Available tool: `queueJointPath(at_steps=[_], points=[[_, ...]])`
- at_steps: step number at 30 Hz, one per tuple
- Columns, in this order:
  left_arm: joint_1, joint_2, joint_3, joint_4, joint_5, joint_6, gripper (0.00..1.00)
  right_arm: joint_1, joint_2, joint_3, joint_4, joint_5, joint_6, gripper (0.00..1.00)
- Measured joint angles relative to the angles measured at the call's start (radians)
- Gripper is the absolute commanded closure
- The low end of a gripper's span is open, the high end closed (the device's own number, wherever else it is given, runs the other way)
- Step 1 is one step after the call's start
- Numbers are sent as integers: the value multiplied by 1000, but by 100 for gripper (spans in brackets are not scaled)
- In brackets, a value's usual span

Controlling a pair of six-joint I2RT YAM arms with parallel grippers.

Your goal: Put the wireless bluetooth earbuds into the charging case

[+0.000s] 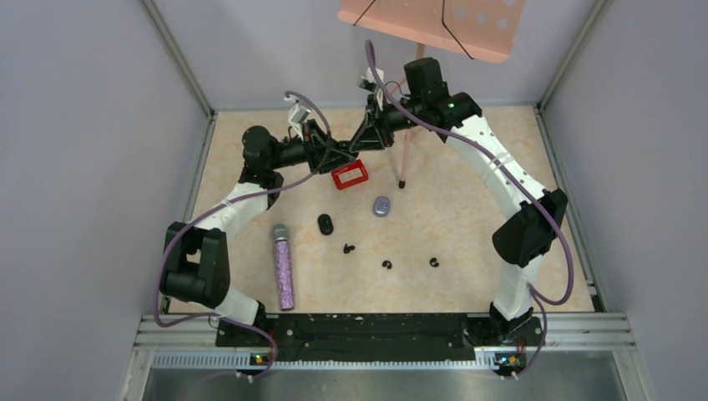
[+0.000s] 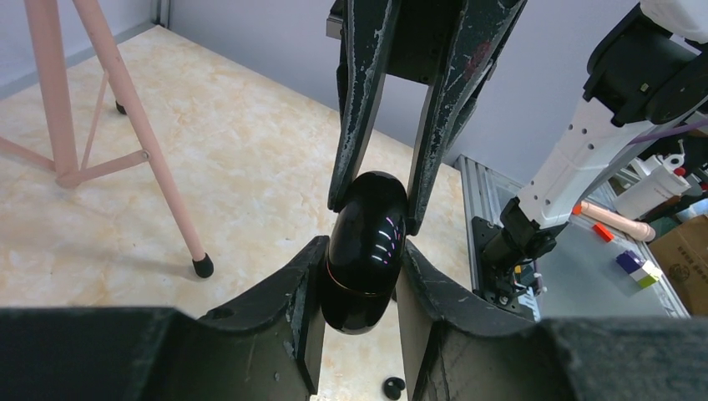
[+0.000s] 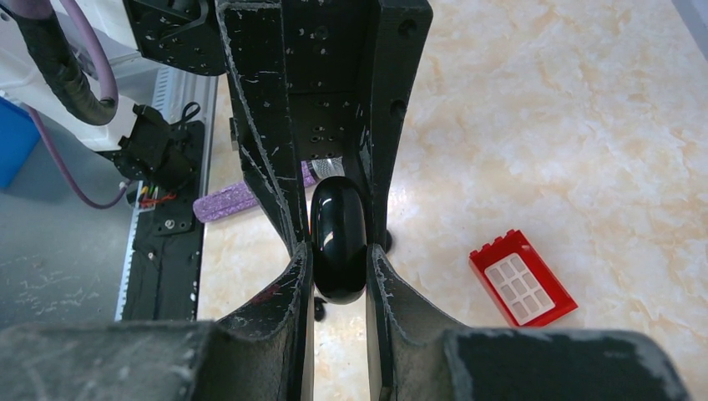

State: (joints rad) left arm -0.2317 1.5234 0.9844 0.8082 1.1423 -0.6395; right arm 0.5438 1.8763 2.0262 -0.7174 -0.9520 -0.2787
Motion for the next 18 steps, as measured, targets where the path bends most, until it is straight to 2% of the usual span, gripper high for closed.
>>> queueJointPath(at_steps=[9,18], points=[[1,8,0,39,-3,-40,63,-3,0,5,13,1,33,95],[1,13,0,68,-7,-71,54,-3,0,5,27,4,55,95]])
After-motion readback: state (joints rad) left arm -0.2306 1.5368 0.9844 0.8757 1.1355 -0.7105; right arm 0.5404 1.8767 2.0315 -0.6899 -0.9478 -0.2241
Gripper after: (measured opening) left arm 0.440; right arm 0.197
